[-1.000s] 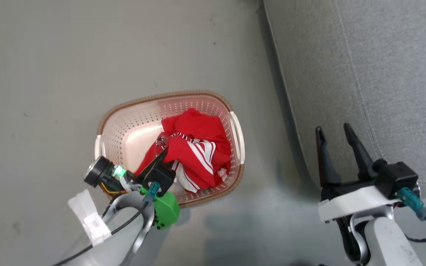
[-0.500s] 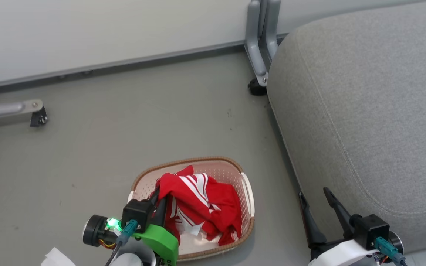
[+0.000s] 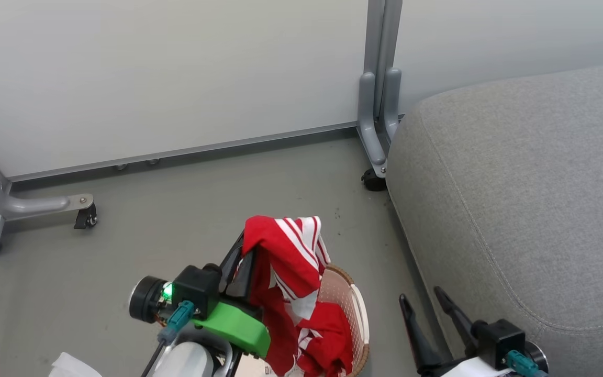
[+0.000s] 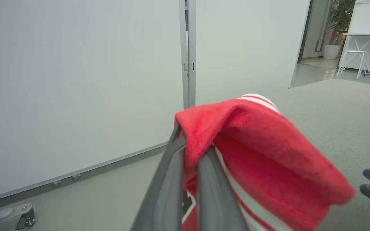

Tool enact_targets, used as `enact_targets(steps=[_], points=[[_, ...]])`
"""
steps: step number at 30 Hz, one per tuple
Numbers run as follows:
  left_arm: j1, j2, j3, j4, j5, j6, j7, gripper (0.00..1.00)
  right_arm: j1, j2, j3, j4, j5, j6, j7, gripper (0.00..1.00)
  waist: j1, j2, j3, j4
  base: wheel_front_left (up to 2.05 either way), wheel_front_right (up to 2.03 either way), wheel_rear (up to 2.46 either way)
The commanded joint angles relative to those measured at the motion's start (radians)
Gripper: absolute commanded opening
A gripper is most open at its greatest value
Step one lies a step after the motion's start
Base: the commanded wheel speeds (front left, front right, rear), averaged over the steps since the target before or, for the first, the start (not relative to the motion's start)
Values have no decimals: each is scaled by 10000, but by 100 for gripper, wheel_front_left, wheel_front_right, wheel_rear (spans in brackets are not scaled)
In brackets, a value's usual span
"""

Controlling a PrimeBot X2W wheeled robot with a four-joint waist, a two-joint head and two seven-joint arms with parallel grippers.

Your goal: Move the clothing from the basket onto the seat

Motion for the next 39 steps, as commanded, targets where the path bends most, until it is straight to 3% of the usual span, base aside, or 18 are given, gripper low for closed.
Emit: enact_targets(steps=[1, 10, 20, 28, 29, 30, 31, 32, 39], points=[[-168, -95, -1, -143, 51, -128, -5, 0, 6, -37, 285, 20, -22, -13, -5, 100, 1, 0, -21, -2, 0, 0, 0], [-522, -384, -541, -626, 285, -634, -5, 0, -588, -36, 1592, 217, 563, -13, -7, 100, 1, 0, 40, 1, 0, 0, 0], [-581, -563, -1217, -1013, -51, -1043, 147, 0, -1092, -186, 1998, 505, 890, -13, -5, 100, 1, 0, 11, 102, 0, 0, 0], [-559, -495, -1506, -1341, -13, -1060, 338, 0, -1192, -187, 1855, 675, 964, -13, -5, 100, 1, 0, -7, 196, 0, 0, 0], [-556, -462, -1524, -1372, -8, -1063, 373, 0, -1202, -182, 1864, 675, 972, -13, -5, 93, 1, 0, -2, 207, 0, 0, 0], [-559, -443, -1532, -1404, -2, -1057, 382, 0, -1212, -179, 1903, 656, 974, -13, -5, 49, 1, 0, 7, 215, 0, 0, 0], [-561, -416, -1537, -1435, 9, -1033, 391, 0, -1209, -192, 2028, 667, 1019, -13, -5, 21, 1, 0, 17, 225, 0, 0, 0], [-562, -390, -1542, -1449, 21, -1017, 396, 0, -1204, -243, 2180, 711, 1055, -13, -5, 0, 1, 0, 24, 233, 0, 0, 0], [-585, -242, -1549, -1335, 99, -847, 447, 0, -1265, -461, 2620, 756, 1391, -14, -5, 0, 1, 0, 109, 225, 0, 0, 0]])
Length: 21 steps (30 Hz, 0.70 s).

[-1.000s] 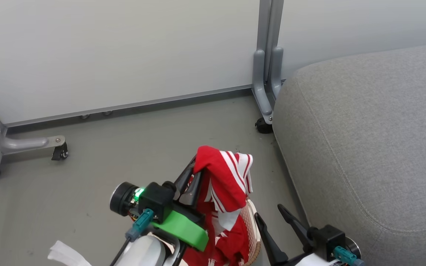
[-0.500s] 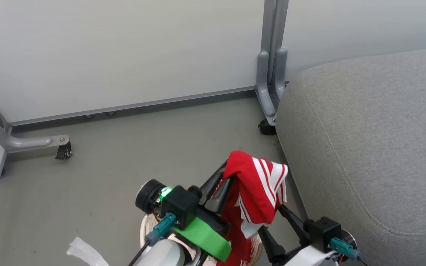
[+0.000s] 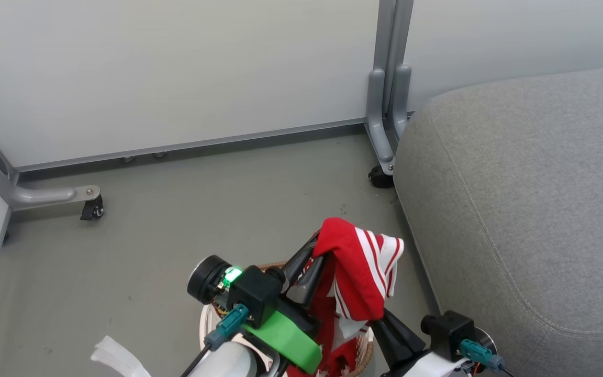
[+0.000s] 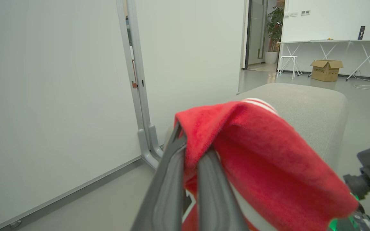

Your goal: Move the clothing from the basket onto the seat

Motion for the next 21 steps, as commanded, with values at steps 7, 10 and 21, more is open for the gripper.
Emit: enact_targets(steps=[7, 10, 21], points=[[-185, 184, -29, 125, -54, 58, 160, 51, -99, -72, 125, 123, 214, -14, -5, 0, 1, 0, 25, -72, 0, 0, 0], [-194, 237, -67, 135, -107, 29, 277, 100, -106, -60, 55, 69, 268, -14, -5, 0, 1, 0, 34, -111, 0, 0, 0], [-218, 437, -103, 79, -243, 59, 597, 100, -100, -67, -48, -130, 368, -14, -6, 0, 1, 0, 96, -242, 0, 0, 0]])
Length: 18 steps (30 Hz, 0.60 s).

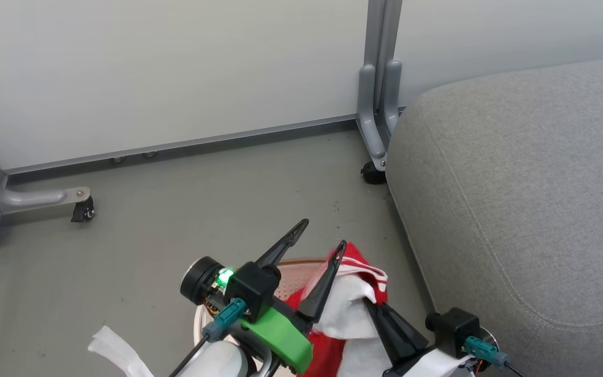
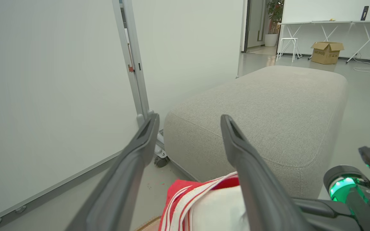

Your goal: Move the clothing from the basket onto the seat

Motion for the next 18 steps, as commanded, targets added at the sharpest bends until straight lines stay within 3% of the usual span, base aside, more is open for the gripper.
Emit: enact_targets(steps=[1, 10, 18], points=[[-123, 93, -13, -19, -69, 44, -3, 100, -87, -5, -40, -63, 32, -14, -8, 0, 1, 0, 15, -32, 0, 0, 0], [-123, 197, -49, -19, -60, 153, 29, 100, -160, -3, -228, -159, -127, -14, -8, 0, 1, 0, 102, -288, 0, 0, 0], [-55, 343, 86, 127, 47, 396, -179, 100, -108, 107, -1099, -706, -498, -14, -19, 0, 1, 0, 310, -865, 0, 0, 0]])
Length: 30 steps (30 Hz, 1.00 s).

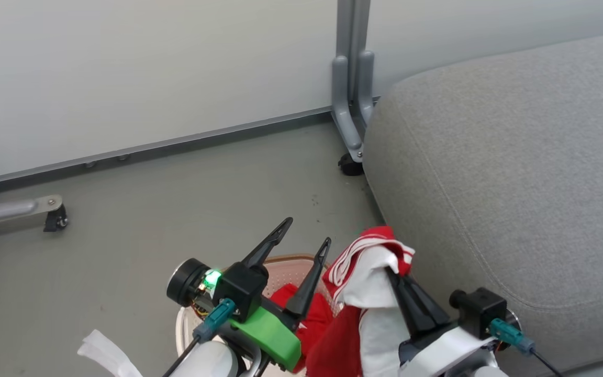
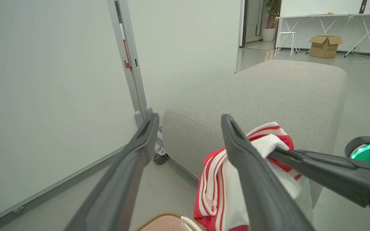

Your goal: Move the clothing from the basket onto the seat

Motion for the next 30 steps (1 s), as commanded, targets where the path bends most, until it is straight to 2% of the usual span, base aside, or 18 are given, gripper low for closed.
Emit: enact_targets(steps=[1, 14, 22, 26, 30], points=[[-43, 86, 43, 29, 91, 59, -112, 100, -52, 7, -133, -208, -138, -14, -32, 0, 0, -1, 155, -321, 0, 0, 0], [31, 492, 289, -136, 447, 303, -779, 100, 416, -33, -1010, -2193, -680, -12, -32, 0, 0, -1, 1271, -1988, 0, 0, 0], [-398, 836, 197, -210, 706, 146, -674, 100, 509, 48, -1638, -3523, -999, -12, -32, 0, 0, -1, 2393, -3020, 0, 0, 0], [-773, 931, 29, -407, 866, -20, -362, 100, -138, 21, -1966, -4149, -1470, -11, -32, 0, 0, -1, 3129, -3347, 0, 0, 0], [-1207, 973, -205, -644, 1035, -233, -7, 100, -1304, -209, -2470, -4609, -1463, -11, -32, 0, 0, -1, 3870, -3339, 0, 0, 0]])
